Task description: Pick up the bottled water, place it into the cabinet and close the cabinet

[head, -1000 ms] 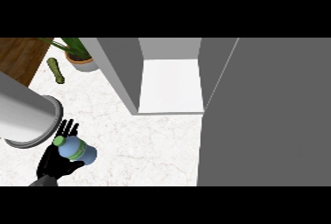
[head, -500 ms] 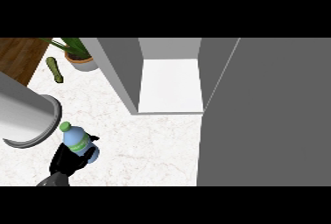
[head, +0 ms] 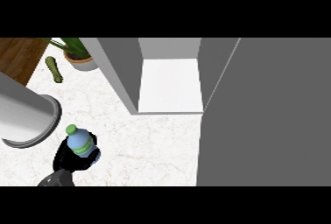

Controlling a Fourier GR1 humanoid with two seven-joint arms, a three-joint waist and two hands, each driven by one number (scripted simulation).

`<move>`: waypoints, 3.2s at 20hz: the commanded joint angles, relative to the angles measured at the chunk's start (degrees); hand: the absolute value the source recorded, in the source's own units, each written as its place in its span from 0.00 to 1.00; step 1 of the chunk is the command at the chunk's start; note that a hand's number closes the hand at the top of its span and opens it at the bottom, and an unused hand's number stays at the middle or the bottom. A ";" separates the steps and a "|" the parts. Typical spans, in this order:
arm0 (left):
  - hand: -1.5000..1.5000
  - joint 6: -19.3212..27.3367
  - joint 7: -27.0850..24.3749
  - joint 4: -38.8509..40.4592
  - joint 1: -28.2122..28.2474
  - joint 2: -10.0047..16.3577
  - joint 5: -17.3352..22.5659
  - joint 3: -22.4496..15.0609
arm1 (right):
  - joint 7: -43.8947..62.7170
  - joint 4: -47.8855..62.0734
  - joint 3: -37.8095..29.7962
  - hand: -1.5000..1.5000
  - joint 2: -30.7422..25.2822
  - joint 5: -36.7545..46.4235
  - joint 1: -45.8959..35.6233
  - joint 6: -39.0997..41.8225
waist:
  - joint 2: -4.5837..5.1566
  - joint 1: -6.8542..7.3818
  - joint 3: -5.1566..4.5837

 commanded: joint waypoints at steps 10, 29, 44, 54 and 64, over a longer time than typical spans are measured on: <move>1.00 -0.66 -0.03 -4.68 -0.92 -3.99 4.40 -0.55 | 0.40 1.27 -0.76 0.00 -0.04 -0.48 -3.07 -1.26 | -0.13 0.59 -0.09; 1.00 22.29 21.62 -49.76 11.68 -10.39 14.49 -22.00 | -0.82 1.42 2.03 0.00 -0.43 -0.13 -0.96 -1.67 | -0.28 0.55 -0.07; 1.00 42.34 25.73 -41.96 -11.35 -10.44 12.40 -28.32 | -0.93 3.80 2.03 0.00 -1.56 -2.16 -2.01 -1.94 | 0.08 -0.31 -0.12; 1.00 56.71 28.54 -40.51 -21.84 -10.39 4.69 -34.11 | 1.78 3.36 2.73 0.00 -0.89 -2.55 -6.43 -2.71 | 0.46 -1.73 -0.09; 1.00 67.52 28.02 -32.48 -24.71 -10.42 0.08 -36.29 | 0.84 7.35 3.45 0.00 0.11 -2.13 -8.40 -2.64 | 0.98 -3.02 -0.10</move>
